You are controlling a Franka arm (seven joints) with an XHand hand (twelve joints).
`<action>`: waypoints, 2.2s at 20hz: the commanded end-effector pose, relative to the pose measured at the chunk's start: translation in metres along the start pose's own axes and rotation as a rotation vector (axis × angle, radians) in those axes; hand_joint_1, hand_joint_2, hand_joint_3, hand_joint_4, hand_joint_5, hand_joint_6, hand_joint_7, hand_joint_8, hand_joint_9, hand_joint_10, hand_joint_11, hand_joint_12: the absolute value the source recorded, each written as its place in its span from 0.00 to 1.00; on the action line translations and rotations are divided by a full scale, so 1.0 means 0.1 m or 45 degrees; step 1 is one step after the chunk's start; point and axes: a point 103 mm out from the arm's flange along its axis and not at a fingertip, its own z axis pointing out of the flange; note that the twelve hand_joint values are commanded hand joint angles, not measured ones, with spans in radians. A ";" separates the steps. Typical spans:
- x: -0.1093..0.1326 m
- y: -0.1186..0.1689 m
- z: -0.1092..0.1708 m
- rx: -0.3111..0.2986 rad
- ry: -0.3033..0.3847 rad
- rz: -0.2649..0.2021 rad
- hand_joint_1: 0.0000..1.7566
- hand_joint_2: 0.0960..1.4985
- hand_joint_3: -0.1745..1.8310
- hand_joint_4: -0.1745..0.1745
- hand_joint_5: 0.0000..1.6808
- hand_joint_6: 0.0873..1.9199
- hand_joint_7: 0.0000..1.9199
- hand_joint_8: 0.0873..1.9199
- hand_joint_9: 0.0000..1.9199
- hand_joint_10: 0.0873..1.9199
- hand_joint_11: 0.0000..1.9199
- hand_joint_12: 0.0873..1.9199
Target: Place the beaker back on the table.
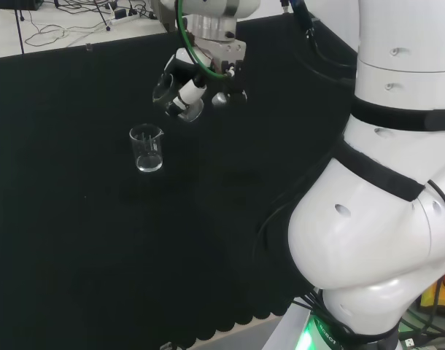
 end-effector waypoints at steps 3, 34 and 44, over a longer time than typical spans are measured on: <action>-0.33 -0.04 0.17 -0.085 0.103 0.005 0.74 0.70 0.00 0.00 0.74 0.28 0.67 0.26 0.73 0.28 0.67 0.35; -0.95 -0.07 0.74 -0.350 0.438 0.112 0.74 0.67 0.00 0.39 0.80 0.13 0.81 0.01 0.75 0.20 0.67 0.36; -0.96 -0.04 0.83 -0.401 0.506 0.082 0.74 0.66 0.00 0.39 0.80 0.13 0.82 0.00 0.76 0.17 0.67 0.36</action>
